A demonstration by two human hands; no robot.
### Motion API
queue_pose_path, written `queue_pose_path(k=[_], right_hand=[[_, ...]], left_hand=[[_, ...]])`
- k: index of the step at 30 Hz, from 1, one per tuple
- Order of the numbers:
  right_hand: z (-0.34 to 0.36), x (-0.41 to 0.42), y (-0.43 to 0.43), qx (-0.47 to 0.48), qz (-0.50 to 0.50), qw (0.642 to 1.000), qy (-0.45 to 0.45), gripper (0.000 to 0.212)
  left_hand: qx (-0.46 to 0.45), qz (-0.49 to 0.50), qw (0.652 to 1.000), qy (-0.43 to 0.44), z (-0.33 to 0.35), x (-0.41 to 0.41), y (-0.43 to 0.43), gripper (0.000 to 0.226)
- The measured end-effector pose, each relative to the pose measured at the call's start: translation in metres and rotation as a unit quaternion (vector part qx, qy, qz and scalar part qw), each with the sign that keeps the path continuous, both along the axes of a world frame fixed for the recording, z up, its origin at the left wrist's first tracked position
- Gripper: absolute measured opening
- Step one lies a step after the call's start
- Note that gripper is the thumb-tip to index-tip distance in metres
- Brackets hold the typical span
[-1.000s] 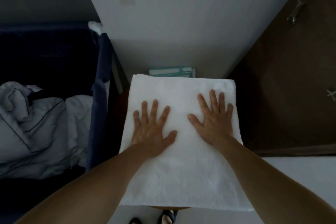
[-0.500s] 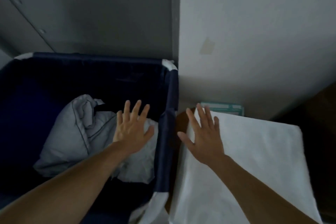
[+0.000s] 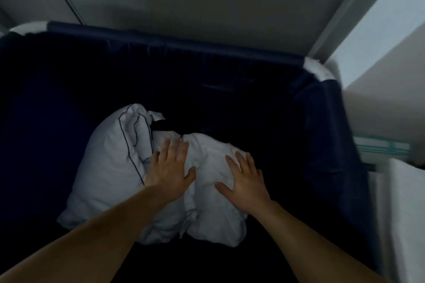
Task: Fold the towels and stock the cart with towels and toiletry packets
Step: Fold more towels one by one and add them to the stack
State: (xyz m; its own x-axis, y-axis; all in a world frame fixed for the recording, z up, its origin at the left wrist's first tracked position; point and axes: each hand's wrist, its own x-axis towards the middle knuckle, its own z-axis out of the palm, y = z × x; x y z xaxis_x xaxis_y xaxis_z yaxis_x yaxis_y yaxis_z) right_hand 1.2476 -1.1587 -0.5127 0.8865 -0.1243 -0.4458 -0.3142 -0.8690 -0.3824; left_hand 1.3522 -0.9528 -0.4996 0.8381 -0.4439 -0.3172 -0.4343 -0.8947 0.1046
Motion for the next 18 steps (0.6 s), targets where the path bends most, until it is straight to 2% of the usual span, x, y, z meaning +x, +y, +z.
queue_pose_path(k=[5, 9, 12, 18], right_hand=[[-0.095, 0.021, 0.005, -0.003, -0.014, 0.996, 0.084, 0.089], [-0.159, 0.040, 0.001, 0.003, -0.026, 0.993, 0.112, 0.087], [-0.201, 0.046, 0.002, 0.008, -0.030, 0.992, 0.121, 0.086], [-0.255, 0.044, -0.009, 0.012, -0.039, 0.991, 0.127, 0.085]], left_hand=[[-0.023, 0.001, 0.998, 0.062, -0.089, 0.022, 0.007, 0.096], [-0.011, 0.023, 0.995, 0.098, -0.163, 0.030, 0.006, 0.081], [-0.017, 0.086, 0.983, 0.162, -0.219, 0.032, -0.007, 0.077], [0.012, 0.212, 0.947, 0.242, -0.308, 0.023, -0.040, 0.087]])
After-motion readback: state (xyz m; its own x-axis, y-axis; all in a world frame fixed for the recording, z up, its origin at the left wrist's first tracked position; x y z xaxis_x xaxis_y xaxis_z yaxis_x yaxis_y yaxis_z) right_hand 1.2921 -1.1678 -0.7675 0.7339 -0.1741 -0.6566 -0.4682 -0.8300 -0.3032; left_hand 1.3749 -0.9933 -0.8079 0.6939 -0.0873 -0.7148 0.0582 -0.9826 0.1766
